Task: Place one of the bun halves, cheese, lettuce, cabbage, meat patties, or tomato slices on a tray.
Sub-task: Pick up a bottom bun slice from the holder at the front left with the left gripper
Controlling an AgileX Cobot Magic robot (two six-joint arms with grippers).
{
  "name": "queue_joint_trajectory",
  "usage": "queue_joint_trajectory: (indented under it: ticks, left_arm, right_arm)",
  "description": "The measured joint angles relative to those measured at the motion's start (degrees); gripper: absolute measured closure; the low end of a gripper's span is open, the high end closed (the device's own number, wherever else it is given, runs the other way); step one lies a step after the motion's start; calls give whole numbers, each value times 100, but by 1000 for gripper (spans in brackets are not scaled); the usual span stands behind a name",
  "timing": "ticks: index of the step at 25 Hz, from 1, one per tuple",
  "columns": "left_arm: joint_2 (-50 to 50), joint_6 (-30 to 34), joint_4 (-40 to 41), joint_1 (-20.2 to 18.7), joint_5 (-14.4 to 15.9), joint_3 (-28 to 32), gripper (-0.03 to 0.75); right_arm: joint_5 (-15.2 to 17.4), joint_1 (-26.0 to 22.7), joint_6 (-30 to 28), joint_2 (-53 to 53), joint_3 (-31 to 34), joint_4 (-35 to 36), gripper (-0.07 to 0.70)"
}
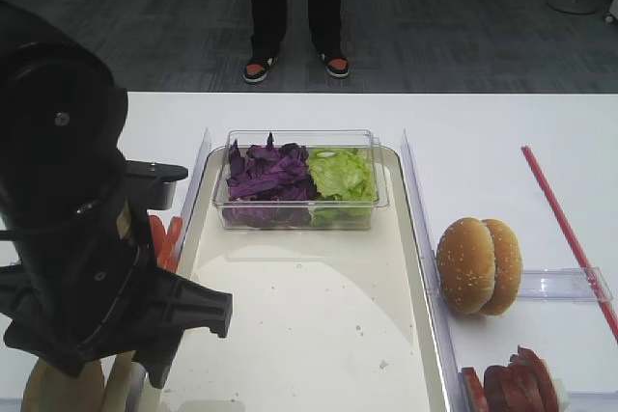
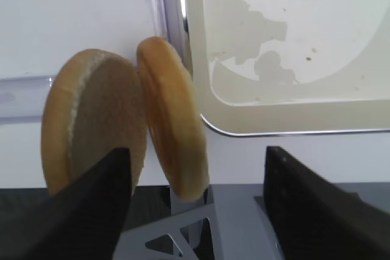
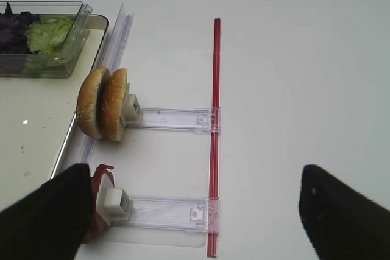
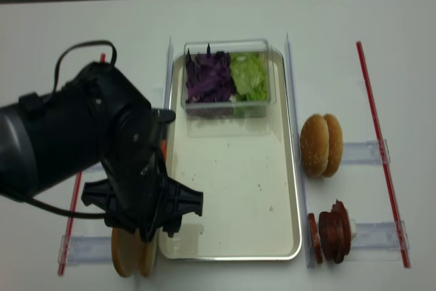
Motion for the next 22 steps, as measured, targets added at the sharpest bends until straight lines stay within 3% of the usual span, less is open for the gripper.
queue_joint_trajectory:
  ticks: [22]
  left_arm:
    - [505,43,235,0,-69,-24,330]
  right_arm:
    - [0,0,0,0,0,0,-61]
